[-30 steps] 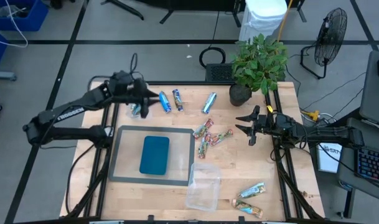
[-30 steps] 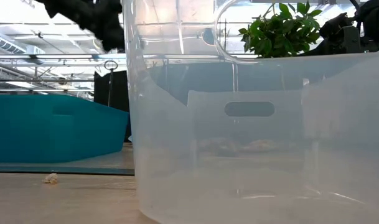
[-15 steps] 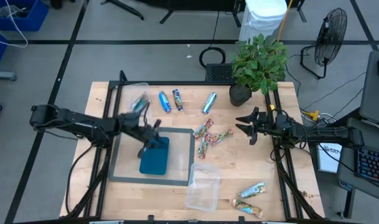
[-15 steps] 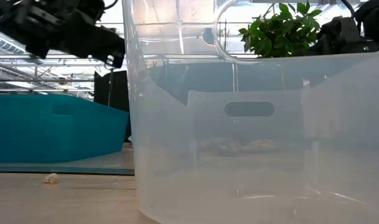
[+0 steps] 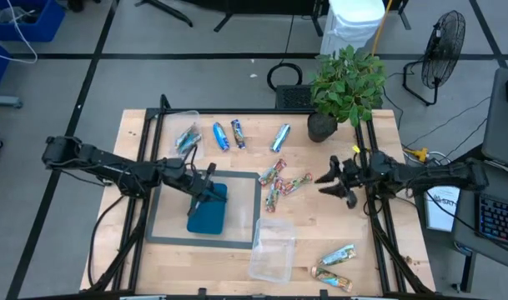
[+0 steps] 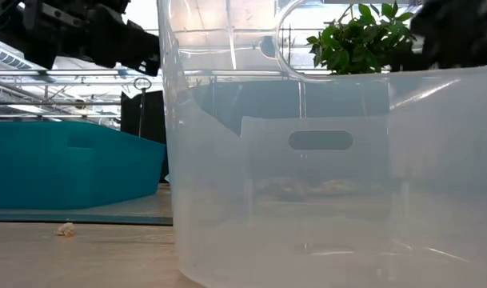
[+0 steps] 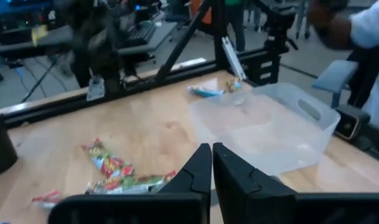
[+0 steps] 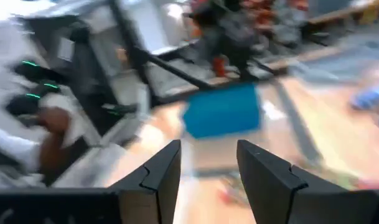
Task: Pick and place Granola Bars by type
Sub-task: Put the yellow granola bar into the top transparent bin
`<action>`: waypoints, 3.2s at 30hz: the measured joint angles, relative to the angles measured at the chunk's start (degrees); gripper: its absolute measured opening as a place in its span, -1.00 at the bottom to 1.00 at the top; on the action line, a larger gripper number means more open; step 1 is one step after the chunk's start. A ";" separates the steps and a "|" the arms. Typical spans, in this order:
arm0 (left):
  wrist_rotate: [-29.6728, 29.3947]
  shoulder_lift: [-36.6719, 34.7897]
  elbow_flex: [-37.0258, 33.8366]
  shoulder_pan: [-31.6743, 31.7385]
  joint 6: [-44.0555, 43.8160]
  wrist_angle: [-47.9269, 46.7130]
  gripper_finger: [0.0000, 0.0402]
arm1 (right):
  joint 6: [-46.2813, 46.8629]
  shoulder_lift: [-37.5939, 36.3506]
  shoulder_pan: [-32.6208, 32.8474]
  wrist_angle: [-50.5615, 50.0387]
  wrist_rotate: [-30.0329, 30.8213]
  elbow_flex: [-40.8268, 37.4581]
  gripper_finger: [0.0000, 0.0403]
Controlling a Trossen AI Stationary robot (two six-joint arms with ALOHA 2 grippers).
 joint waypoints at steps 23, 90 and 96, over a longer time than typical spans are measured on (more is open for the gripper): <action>-4.33 -0.02 0.00 0.68 -0.66 -2.13 -0.77 | 37.65 43.47 41.30 -15.40 0.03 18.58 -0.96; -5.79 -0.02 0.00 0.68 0.92 -4.33 -0.77 | 34.45 41.53 22.80 -45.92 23.08 17.83 0.14; -5.79 -0.02 0.00 0.68 0.92 -4.34 -0.77 | 38.67 41.42 22.80 -45.34 22.26 15.09 0.12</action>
